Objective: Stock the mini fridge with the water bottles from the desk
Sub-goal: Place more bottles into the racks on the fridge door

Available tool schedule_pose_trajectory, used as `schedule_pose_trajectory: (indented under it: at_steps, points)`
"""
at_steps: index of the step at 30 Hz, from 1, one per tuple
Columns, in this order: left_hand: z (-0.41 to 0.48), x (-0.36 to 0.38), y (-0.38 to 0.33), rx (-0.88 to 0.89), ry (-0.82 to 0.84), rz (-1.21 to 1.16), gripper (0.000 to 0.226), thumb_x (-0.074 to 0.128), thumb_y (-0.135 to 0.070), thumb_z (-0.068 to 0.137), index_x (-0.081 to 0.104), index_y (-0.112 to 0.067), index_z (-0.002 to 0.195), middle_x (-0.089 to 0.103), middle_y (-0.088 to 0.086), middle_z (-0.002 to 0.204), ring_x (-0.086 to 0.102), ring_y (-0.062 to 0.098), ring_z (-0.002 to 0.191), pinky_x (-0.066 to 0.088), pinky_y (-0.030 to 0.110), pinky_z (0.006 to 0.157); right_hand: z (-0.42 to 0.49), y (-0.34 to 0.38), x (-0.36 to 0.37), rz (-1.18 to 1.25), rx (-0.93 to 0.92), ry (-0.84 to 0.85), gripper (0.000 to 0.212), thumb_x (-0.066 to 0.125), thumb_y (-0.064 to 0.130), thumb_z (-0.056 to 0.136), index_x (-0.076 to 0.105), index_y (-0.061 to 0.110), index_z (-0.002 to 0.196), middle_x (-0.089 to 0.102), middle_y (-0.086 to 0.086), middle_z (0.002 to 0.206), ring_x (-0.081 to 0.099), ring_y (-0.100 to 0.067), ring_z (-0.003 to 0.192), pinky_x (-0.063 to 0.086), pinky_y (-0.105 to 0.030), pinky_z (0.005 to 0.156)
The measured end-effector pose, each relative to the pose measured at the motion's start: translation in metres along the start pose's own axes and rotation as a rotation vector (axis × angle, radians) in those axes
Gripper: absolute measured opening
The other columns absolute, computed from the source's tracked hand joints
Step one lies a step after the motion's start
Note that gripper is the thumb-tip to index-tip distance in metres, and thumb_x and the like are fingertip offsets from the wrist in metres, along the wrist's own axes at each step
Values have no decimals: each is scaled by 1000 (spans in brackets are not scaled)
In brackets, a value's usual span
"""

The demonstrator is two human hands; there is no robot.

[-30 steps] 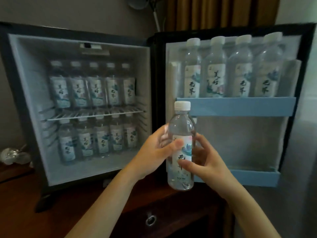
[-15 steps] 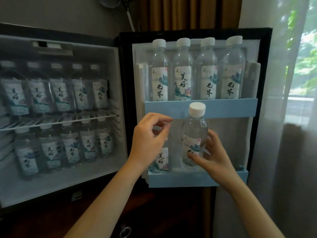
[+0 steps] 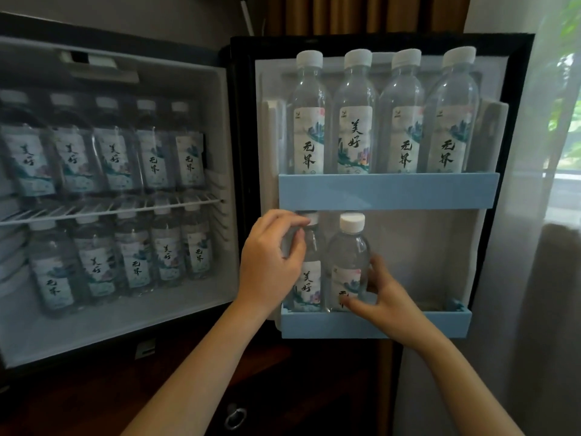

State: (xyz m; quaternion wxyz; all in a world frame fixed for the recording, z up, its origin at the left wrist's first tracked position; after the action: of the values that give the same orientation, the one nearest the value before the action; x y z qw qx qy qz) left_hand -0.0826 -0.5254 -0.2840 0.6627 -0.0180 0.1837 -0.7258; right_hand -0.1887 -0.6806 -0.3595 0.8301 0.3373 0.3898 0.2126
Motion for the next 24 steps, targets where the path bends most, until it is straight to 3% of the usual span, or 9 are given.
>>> schedule_pose_trajectory:
  at_steps: [3, 7, 9, 12, 14, 16, 18, 21, 24]
  points:
    - [-6, 4, 5, -54, -16, -21, 20, 57, -8, 84, 67, -8, 101, 59, -3, 104, 53, 1, 98, 43, 10, 89, 4, 1, 0, -39, 34, 33, 64, 70, 22, 82, 30, 28, 132, 61, 16, 111, 60, 2, 101, 47, -14, 87]
    - [-11, 10, 6, -107, 10, -71, 23, 56, -7, 86, 63, -8, 108, 55, -9, 106, 56, 5, 101, 47, 15, 90, 8, -2, -2, -23, 76, 97, 76, 66, 25, 86, 17, 29, 144, 62, 9, 119, 61, -7, 109, 47, -36, 100]
    - [-12, 12, 6, -151, 26, -99, 23, 57, -6, 88, 60, -8, 111, 56, -9, 105, 58, 6, 100, 46, 12, 90, 9, -2, -2, -13, 83, 119, 76, 64, 25, 87, 14, 33, 144, 63, 7, 119, 62, -8, 108, 47, -37, 100]
    - [-13, 12, 6, -234, 34, -131, 27, 60, -11, 88, 53, -9, 115, 58, -7, 106, 58, 6, 100, 47, 12, 88, 7, 2, -1, 43, 77, 121, 63, 56, 27, 92, 19, 32, 143, 62, 9, 119, 61, -5, 107, 46, -33, 100]
    - [-12, 12, 6, -258, 53, -122, 33, 62, -18, 88, 48, -10, 117, 60, -4, 109, 58, 6, 101, 47, 14, 87, 6, 2, -3, 142, 84, 80, 52, 45, 40, 93, 27, 31, 141, 59, 6, 124, 58, -4, 111, 43, -33, 103]
    - [-12, 11, 5, -270, 85, -115, 37, 63, -20, 87, 46, -11, 119, 59, -4, 112, 57, 6, 104, 45, 14, 87, 7, -1, -4, 247, 93, -19, 56, 34, 57, 90, 31, 33, 141, 56, 3, 131, 56, -9, 117, 41, -36, 106]
    - [-14, 8, 5, -260, 94, -124, 36, 62, -19, 88, 47, -11, 120, 56, -7, 112, 57, 7, 106, 45, 16, 90, 6, -2, -4, 302, 77, -202, 56, 29, 59, 92, 36, 28, 139, 55, 0, 131, 55, -13, 116, 43, -34, 102]
    - [-18, -3, 7, -242, 65, -117, 30, 60, -15, 89, 50, -11, 117, 57, -7, 107, 59, 8, 99, 50, 21, 85, -7, 13, -3, 203, -88, -595, 38, 35, 45, 92, 54, 20, 113, 62, 7, 97, 59, -5, 91, 44, -13, 79]
    - [-20, -19, 13, -243, 33, -90, 21, 57, -13, 90, 53, -14, 111, 59, -7, 98, 59, 3, 89, 50, 14, 74, -16, 37, 8, -11, -312, -829, 27, 39, 28, 92, 58, 12, 85, 54, 5, 74, 53, -16, 69, 37, -14, 63]
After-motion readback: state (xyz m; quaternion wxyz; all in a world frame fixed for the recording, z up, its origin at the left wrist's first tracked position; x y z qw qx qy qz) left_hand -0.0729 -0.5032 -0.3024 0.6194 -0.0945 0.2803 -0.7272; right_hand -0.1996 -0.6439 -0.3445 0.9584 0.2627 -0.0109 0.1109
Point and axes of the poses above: each hand's wrist, its own z-axis towards the middle knuckle, its own x-axis out of the palm, y = z × x, the point moved 4 cm from there along z, towards the middle knuckle
